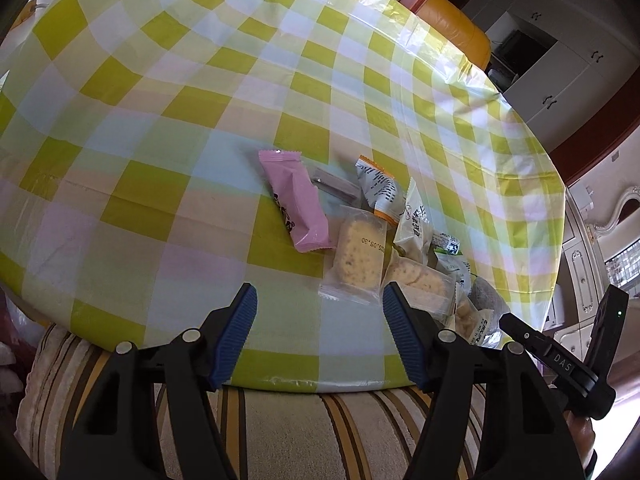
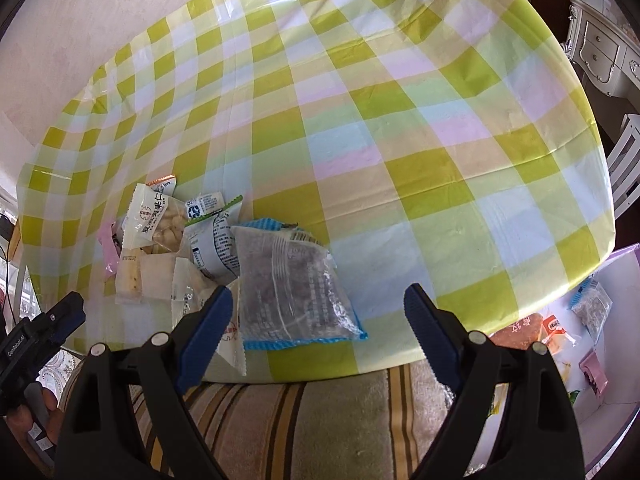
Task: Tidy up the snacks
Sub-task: 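Move both open tools back to the snacks on the tablecloth, then grasp the clear blue-trimmed bag with the right tool while the left tool grasps another pink bar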
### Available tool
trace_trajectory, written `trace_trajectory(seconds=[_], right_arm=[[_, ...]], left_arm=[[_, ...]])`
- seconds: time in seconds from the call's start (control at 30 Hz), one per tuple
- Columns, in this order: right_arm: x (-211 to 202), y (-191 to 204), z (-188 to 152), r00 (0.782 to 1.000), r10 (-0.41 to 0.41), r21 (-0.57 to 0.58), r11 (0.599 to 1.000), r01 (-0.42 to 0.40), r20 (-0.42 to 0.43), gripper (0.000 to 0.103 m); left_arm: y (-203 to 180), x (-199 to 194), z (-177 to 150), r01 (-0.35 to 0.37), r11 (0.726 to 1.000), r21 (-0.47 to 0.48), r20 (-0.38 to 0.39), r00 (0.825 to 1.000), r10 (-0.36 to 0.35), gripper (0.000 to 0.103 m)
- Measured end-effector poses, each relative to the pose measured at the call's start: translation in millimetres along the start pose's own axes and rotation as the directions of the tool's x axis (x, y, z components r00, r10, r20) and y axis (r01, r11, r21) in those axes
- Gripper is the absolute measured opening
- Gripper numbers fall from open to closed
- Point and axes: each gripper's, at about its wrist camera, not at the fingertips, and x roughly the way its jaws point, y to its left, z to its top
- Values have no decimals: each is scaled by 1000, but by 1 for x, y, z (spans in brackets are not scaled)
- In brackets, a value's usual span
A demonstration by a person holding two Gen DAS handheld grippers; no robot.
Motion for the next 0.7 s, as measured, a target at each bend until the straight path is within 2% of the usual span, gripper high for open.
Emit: trace_trajectory(seconds=[0.43,0.7], right_arm=[[28,19,17,998,-51,-43,998,50,-28,87],[41,23,17,995,-79,-62,995,76,-55,87]], left_arm=[[13,17,37,-62,998,-26,45,997,64,61],[8,49,55,-117,993,-6,7,993,117,55]])
